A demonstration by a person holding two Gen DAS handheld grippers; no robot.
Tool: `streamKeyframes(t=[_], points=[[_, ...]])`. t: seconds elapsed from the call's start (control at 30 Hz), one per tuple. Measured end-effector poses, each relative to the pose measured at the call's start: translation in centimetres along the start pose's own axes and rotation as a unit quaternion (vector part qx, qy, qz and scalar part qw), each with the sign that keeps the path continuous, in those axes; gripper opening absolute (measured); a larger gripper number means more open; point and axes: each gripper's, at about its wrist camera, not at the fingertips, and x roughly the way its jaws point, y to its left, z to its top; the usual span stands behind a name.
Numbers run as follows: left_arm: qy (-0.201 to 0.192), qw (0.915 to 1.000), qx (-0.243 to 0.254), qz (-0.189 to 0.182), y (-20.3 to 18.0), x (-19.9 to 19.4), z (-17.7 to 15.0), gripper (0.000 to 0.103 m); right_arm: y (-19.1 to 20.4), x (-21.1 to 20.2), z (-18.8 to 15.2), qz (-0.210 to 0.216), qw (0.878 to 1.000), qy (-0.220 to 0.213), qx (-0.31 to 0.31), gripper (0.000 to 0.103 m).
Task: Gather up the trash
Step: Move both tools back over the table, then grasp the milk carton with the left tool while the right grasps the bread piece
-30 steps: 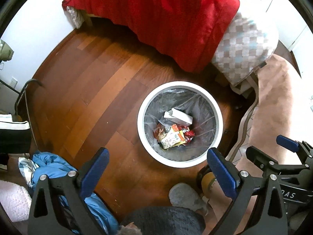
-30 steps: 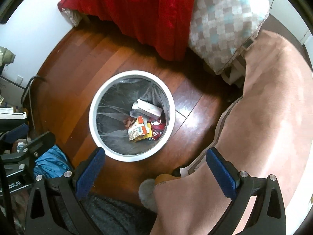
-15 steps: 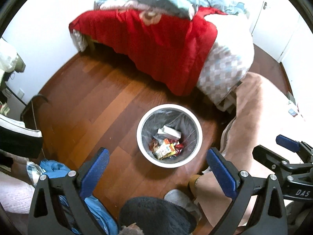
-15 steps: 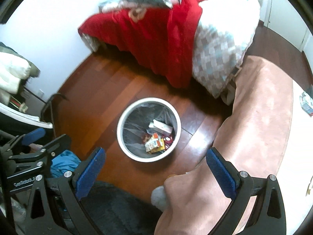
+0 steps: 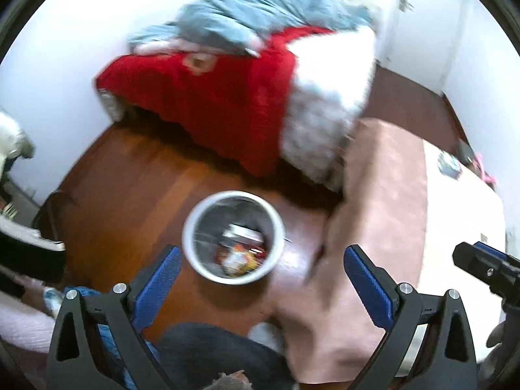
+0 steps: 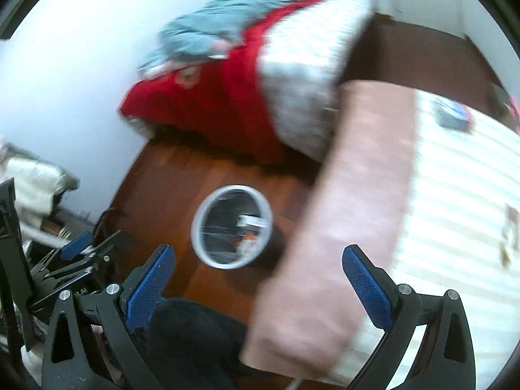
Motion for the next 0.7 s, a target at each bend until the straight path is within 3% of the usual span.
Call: streamKeyframes(t=[0.2, 0.3, 0.47, 0.6, 0.7], points=[[0.05, 0.995, 0.08, -0.031, -12.2, 5.5, -1.5, 0.102, -14.2, -2.2, -1.6, -0.101, 0.99, 0.013, 0.103, 0.103], [0.064, 0.9906, 0.115, -0.036, -17.5, 7.8, -2.0, 0.102, -22.3, -2.9, -1.9, -0.158, 0.975, 0.015, 0.158, 0.103], [0.091, 0.9821, 0.161, -0.036, -24.8, 11.4, -2.4, 0.102, -32.7, -1.8, -1.5, -0.2, 0.955, 0.026, 0.216, 0.102], [0.095, 0.9787, 0.18, -0.025, -27.9, 13.1, -2.1, 0.102, -36.5, 0.7, -0.5, -0.208, 0.952, 0.043, 0.22, 0.083], [0.093, 0.976, 0.196, -0.019, -29.4, 13.9, -1.8, 0.102, -37.4, 2.3, -0.1, -0.22, 0.954, 0.047, 0.2, 0.076]])
